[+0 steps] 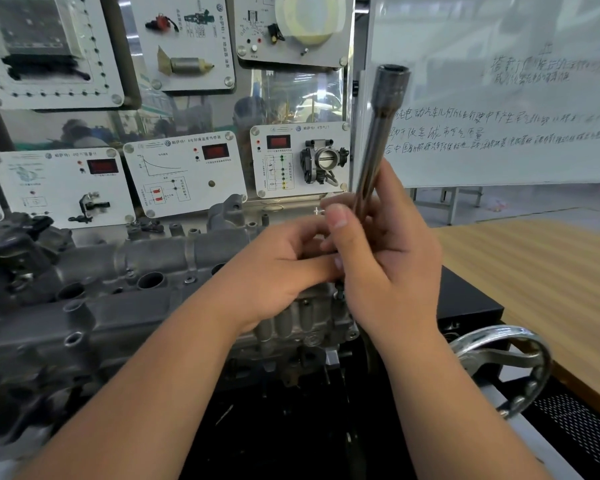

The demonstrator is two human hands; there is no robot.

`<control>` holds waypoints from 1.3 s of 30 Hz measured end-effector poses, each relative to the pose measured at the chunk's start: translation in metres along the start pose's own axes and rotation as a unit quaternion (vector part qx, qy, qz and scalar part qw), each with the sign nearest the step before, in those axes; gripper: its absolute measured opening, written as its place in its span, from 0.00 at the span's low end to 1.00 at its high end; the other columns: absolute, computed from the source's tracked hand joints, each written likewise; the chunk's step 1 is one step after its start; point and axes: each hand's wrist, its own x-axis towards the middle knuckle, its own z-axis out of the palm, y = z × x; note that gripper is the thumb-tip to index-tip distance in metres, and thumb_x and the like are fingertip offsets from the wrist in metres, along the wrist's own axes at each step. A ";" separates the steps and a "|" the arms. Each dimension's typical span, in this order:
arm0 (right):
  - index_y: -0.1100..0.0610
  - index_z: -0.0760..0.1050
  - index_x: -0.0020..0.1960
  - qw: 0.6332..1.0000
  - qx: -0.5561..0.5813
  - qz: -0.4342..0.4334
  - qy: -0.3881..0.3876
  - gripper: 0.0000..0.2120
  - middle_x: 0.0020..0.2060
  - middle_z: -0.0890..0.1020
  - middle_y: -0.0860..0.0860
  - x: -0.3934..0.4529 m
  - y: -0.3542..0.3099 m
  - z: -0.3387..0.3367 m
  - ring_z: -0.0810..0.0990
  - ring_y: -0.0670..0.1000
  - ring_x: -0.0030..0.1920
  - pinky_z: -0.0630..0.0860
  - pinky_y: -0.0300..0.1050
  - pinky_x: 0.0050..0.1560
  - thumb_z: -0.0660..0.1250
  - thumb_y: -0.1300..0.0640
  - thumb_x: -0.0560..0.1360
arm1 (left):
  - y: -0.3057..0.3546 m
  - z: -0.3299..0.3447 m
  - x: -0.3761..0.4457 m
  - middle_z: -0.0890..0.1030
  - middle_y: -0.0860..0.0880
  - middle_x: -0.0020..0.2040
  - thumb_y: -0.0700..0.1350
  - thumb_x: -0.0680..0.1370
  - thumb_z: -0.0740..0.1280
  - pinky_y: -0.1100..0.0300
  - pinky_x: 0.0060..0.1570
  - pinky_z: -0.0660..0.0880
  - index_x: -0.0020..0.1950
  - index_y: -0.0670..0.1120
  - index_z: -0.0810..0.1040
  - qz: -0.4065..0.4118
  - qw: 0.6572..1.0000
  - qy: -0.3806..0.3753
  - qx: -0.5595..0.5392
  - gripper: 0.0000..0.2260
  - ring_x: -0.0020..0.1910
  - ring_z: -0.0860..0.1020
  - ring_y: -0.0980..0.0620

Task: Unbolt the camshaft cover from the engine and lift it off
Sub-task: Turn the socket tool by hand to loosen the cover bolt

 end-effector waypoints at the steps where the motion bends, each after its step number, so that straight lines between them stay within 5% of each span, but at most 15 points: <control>1: 0.56 0.72 0.71 1.000 -0.004 0.005 0.013 0.20 0.44 0.82 0.42 0.001 -0.001 0.000 0.83 0.51 0.39 0.82 0.48 0.40 0.63 0.49 0.82 | -0.001 0.000 0.000 0.86 0.43 0.55 0.38 0.80 0.70 0.51 0.62 0.80 0.64 0.46 0.80 0.001 1.000 0.010 0.006 0.12 0.57 0.84 0.46; 5: 0.50 0.77 0.59 0.998 0.016 0.048 0.030 0.10 0.41 0.83 0.45 0.005 -0.004 -0.004 0.83 0.51 0.38 0.82 0.54 0.37 0.59 0.51 0.83 | -0.006 0.009 0.004 0.88 0.50 0.48 0.47 0.76 0.74 0.42 0.59 0.81 0.54 0.54 0.80 0.011 0.997 0.059 0.053 0.09 0.50 0.85 0.44; 8: 0.51 0.72 0.73 0.999 0.006 0.052 -0.001 0.20 0.48 0.85 0.42 0.007 -0.003 -0.004 0.84 0.48 0.44 0.83 0.51 0.45 0.56 0.50 0.84 | -0.006 0.008 0.005 0.86 0.53 0.48 0.55 0.74 0.72 0.46 0.57 0.81 0.52 0.58 0.80 0.026 0.996 0.052 0.066 0.08 0.50 0.84 0.47; 15: 0.52 0.64 0.79 0.998 0.023 0.055 0.002 0.23 0.52 0.85 0.45 0.005 -0.005 -0.004 0.84 0.44 0.49 0.79 0.38 0.48 0.56 0.52 0.85 | -0.007 0.005 0.002 0.86 0.52 0.56 0.45 0.82 0.66 0.50 0.63 0.79 0.64 0.52 0.78 0.029 0.999 0.019 0.042 0.11 0.59 0.84 0.52; 20: 0.51 0.72 0.74 0.997 -0.020 0.072 -0.013 0.22 0.53 0.84 0.48 0.005 -0.005 -0.004 0.83 0.48 0.52 0.82 0.54 0.53 0.63 0.50 0.81 | -0.009 0.007 0.004 0.86 0.52 0.53 0.49 0.78 0.69 0.50 0.54 0.82 0.66 0.60 0.76 0.035 0.996 0.057 0.058 0.17 0.49 0.85 0.48; 22: 0.53 0.76 0.71 0.998 -0.022 0.058 -0.004 0.19 0.51 0.85 0.48 0.004 -0.004 -0.004 0.84 0.47 0.51 0.82 0.51 0.53 0.63 0.53 0.81 | -0.008 0.008 0.005 0.86 0.53 0.51 0.48 0.78 0.69 0.54 0.47 0.81 0.65 0.61 0.76 0.045 0.995 0.066 0.065 0.17 0.43 0.83 0.48; 26: 0.55 0.70 0.75 0.999 -0.035 0.021 -0.015 0.20 0.47 0.84 0.44 0.000 -0.002 -0.001 0.82 0.42 0.48 0.75 0.30 0.49 0.60 0.59 0.83 | -0.004 0.008 0.002 0.84 0.56 0.61 0.45 0.84 0.65 0.58 0.59 0.80 0.71 0.58 0.74 0.045 0.999 0.017 0.012 0.17 0.60 0.83 0.53; 28: 0.53 0.64 0.78 1.000 -0.022 0.011 -0.011 0.23 0.44 0.82 0.43 -0.001 -0.001 0.000 0.82 0.43 0.46 0.75 0.30 0.47 0.59 0.59 0.83 | -0.001 0.007 0.000 0.83 0.56 0.64 0.43 0.85 0.63 0.64 0.62 0.77 0.74 0.56 0.72 0.035 0.999 0.002 -0.009 0.18 0.65 0.80 0.56; 34: 0.48 0.74 0.69 0.999 0.004 0.042 -0.008 0.18 0.43 0.82 0.43 0.003 -0.003 0.000 0.84 0.50 0.42 0.82 0.50 0.44 0.63 0.49 0.81 | -0.002 0.008 0.002 0.86 0.45 0.54 0.45 0.80 0.70 0.33 0.54 0.79 0.68 0.55 0.75 0.023 0.996 0.058 0.058 0.17 0.53 0.83 0.35; 37: 0.49 0.78 0.57 1.000 -0.012 0.016 0.007 0.08 0.40 0.82 0.45 0.002 -0.002 -0.001 0.82 0.46 0.39 0.79 0.42 0.39 0.62 0.51 0.81 | -0.005 0.009 0.003 0.86 0.50 0.53 0.45 0.80 0.70 0.42 0.55 0.82 0.67 0.56 0.75 0.028 0.998 0.047 0.044 0.16 0.53 0.84 0.42; 39: 0.55 0.78 0.62 1.000 -0.028 0.010 -0.004 0.13 0.41 0.82 0.43 0.002 -0.001 -0.002 0.82 0.43 0.40 0.76 0.34 0.39 0.59 0.54 0.83 | -0.004 0.008 0.002 0.85 0.58 0.54 0.43 0.83 0.66 0.57 0.58 0.80 0.70 0.56 0.73 0.032 0.999 0.024 0.012 0.17 0.58 0.83 0.54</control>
